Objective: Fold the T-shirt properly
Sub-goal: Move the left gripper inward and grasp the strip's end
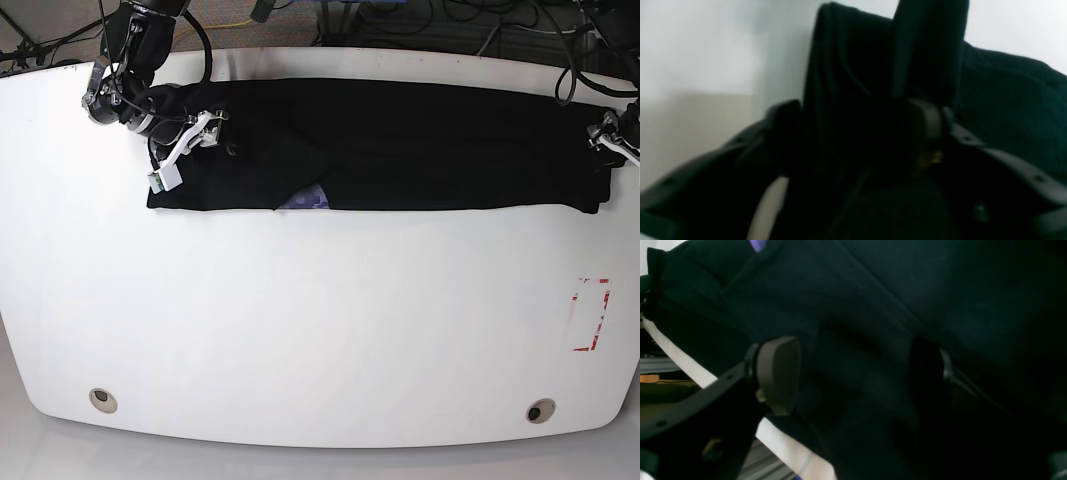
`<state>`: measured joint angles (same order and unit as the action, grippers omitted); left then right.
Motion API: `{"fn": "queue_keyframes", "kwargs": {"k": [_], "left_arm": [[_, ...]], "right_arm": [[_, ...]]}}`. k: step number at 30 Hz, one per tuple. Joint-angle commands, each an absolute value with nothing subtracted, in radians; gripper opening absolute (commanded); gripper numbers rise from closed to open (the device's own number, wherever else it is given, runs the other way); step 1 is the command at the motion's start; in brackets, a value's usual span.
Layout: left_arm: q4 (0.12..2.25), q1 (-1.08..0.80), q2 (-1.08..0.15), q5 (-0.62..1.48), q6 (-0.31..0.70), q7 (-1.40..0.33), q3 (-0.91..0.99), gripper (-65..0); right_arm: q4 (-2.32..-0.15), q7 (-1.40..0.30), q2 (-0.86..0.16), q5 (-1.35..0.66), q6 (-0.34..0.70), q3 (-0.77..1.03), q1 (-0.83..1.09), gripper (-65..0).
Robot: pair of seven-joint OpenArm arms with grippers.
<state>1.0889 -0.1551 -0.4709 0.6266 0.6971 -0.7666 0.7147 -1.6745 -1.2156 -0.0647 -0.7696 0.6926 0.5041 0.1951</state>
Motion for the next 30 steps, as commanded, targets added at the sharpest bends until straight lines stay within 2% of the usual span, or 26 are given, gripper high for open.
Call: {"fn": "queue_keyframes", "kwargs": {"k": [1,3,4,5,7,10,11,18,23,26,30], "left_arm": [[1.092,-0.171,-0.478,0.605,0.698,-0.814,0.713,-40.3],[1.092,-0.173,-0.478,0.605,0.698,-0.814,0.713,-58.3],[1.093,-0.174,-0.478,0.605,0.698,-0.814,0.713,-62.2],[1.098,-0.176,-0.478,0.605,0.698,-0.814,0.713,-63.7],[1.136,-0.186,-0.478,0.605,0.698,-0.814,0.716,-64.0],[1.225,-0.228,-0.476,0.607,0.698,-0.816,0.716,-64.2],[1.273,-0.240,-0.473,0.607,0.698,-0.816,0.716,-64.3],[1.630,-0.374,-0.395,0.607,0.698,-0.816,0.710,-64.2],[1.879,-0.414,-0.288,0.601,0.698,-0.817,0.702,-64.0],[1.977,-0.429,-0.252,0.605,0.698,-0.871,0.661,-64.0],[2.003,-0.378,-0.219,0.604,0.698,-0.960,0.572,-64.0]], "right_arm": [[-1.690,-1.202,-0.077,-0.788,0.698,0.507,0.185,-16.5],[-1.690,-1.175,-0.079,-0.788,0.698,0.503,0.185,-21.4],[-1.689,-1.167,-0.079,-0.786,0.698,0.501,0.185,-24.6],[-1.689,-1.158,-0.079,-0.786,0.698,0.501,0.185,-28.7],[-1.687,-1.148,-0.079,-0.776,0.698,0.501,0.186,-41.4],[-1.687,-1.148,-0.079,-0.727,0.698,0.498,0.183,-53.7],[-1.687,-1.148,-0.079,-0.708,0.698,0.498,0.176,-56.0],[-1.687,-1.147,-0.070,-0.545,0.698,0.498,0.151,-53.6],[-1.687,-1.148,-0.070,-0.478,0.698,0.496,0.133,-53.4],[-1.687,-1.148,-0.073,-0.473,0.698,0.483,0.133,-53.4],[-1.687,-1.147,-0.076,-0.473,0.698,0.467,0.124,-53.4]]}}
